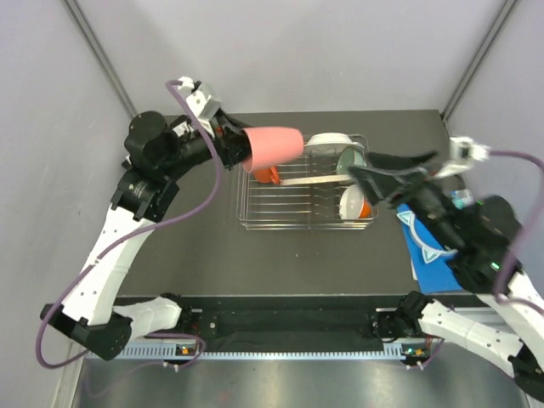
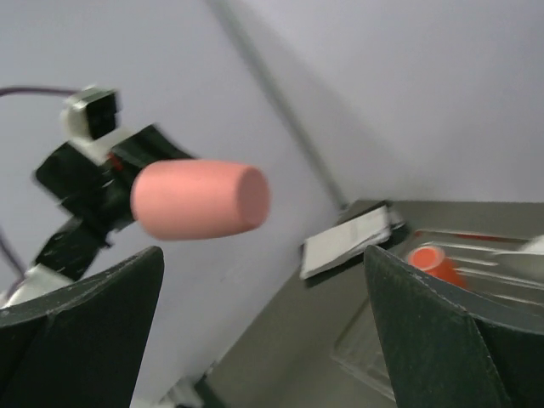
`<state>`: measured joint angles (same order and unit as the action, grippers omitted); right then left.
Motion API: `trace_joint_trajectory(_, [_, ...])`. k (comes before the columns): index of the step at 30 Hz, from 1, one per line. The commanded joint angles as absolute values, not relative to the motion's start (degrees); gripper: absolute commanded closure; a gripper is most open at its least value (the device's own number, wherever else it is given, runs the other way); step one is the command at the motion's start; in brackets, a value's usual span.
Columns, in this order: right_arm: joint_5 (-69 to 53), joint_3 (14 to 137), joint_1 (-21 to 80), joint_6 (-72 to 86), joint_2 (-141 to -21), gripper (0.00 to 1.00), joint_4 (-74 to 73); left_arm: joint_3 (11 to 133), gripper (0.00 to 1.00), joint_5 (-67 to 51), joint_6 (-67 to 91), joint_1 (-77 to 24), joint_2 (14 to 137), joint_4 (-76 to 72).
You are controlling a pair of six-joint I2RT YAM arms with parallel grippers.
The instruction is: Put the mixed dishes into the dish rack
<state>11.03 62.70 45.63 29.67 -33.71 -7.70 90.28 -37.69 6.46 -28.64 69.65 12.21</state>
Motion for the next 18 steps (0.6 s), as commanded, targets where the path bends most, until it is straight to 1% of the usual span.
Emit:
trace_joint_trajectory(1, [-19.9,62.8,45.9,41.4,-49.9,0.0,12.9,77.0,1.0,-47.8,20.1,-23.4,65.1,2.5])
trace_joint_trajectory(3, [-28.9,63.9,45.9,45.1,-54.6,0.0,19.8,73.0,1.0,-48.3,22.8,-22.9,61.7,-1.5])
trace_joint_trajectory(4, [-30.7,64.3,45.9,48.5,-58.4,0.0,25.3,72.2,1.0,-48.4,23.4,-22.9,60.9,-2.2])
trace_joint_trajectory(6, [-34.8,65.0,45.8,51.2,-61.4,0.0,29.3,70.2,1.0,-48.7,24.5,-22.2,58.5,-3.9])
trace_joint_trajectory(8, [-36.7,66.3,45.7,52.5,-64.2,0.0,30.1,69.5,1.0,-49.5,24.8,-21.2,57.0,-4.2])
trace_joint_trajectory(12, [-37.6,67.1,45.6,53.5,-65.8,0.0,28.8,67.3,1.0,-50.8,24.9,-19.2,53.7,-5.1])
trace_joint_trajectory(16, [-36.0,69.2,45.6,47.7,-63.9,0.0,20.8,64.4,1.0,-52.3,25.7,-16.6,51.6,-5.6])
trace_joint_trajectory(18, [-33.9,69.6,45.7,45.3,-63.1,0.0,16.5,62.9,1.0,-53.3,27.8,-16.1,50.6,-8.6])
